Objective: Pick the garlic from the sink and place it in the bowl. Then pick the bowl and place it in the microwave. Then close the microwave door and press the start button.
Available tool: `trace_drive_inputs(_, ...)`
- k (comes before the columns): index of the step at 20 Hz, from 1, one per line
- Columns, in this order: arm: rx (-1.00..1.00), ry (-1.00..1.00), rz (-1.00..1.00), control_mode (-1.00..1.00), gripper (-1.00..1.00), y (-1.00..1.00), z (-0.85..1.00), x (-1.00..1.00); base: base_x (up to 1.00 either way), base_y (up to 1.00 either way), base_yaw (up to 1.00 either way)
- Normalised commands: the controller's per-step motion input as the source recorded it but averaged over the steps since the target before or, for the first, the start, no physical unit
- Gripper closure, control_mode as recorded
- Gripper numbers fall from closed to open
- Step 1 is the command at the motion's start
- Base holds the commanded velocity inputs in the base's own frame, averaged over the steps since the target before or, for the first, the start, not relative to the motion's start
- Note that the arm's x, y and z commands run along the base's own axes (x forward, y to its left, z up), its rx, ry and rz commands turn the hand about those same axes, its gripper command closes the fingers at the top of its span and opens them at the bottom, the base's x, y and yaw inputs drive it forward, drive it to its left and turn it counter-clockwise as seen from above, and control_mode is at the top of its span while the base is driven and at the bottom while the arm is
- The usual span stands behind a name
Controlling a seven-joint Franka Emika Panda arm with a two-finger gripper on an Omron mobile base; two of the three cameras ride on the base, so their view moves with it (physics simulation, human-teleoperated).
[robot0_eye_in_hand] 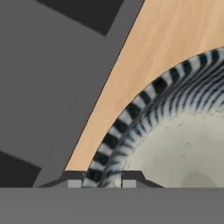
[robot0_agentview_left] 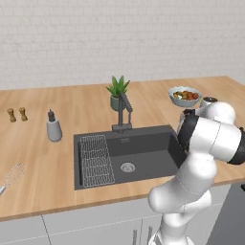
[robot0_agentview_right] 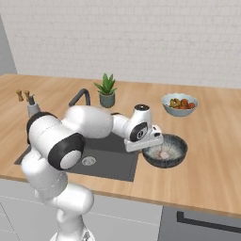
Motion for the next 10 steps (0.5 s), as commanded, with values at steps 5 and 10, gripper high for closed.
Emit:
trace_drive_inputs(5,0.01,0.00,0.31,-1.00,1.00,0.22,0.56,-0.45,0.00,0.00,0.00)
trace_drive_inputs(10,0.04,0.00,0.45,-1.00,1.00,0.14,0.67,-0.41,0.00,0.00,0.00)
